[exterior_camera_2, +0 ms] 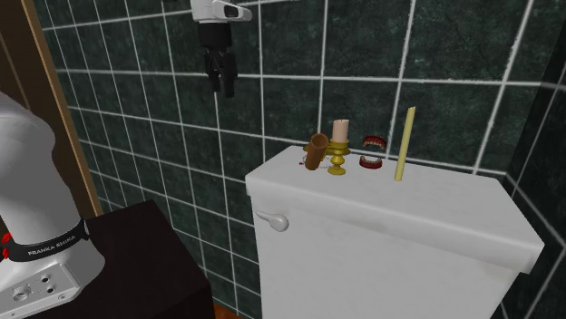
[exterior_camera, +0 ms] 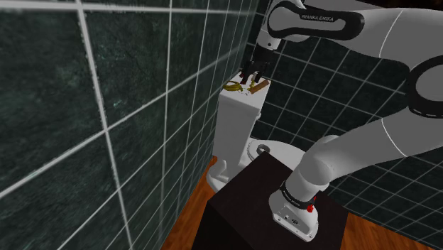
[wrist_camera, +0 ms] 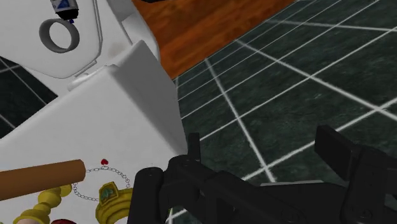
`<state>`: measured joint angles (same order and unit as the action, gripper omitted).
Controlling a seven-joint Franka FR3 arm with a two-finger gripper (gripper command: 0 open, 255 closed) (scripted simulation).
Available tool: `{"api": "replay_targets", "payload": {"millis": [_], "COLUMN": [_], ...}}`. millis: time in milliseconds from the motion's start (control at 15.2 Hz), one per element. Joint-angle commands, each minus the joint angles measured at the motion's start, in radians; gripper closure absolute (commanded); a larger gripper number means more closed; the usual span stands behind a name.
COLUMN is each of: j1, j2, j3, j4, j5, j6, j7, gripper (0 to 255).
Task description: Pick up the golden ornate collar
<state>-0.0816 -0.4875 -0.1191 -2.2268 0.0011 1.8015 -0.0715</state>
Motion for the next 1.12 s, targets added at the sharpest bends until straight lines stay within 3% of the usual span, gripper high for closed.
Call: {"api": "replay_targets", "payload": {"millis": [0,528,1056], "j1": [-0.011,-0.045,-0.091], "j2": [0.05,0.3,0.566], "j3": [-0.019,-0.096,-0.159], "j4": [0.014,0.15,0.354], "j5": [-0.001,0.034,0.124], "j6": [0.046,0.19,0.27], "j7": [-0.006,-0.042,-0.093], "gripper": [0,0,0]}}
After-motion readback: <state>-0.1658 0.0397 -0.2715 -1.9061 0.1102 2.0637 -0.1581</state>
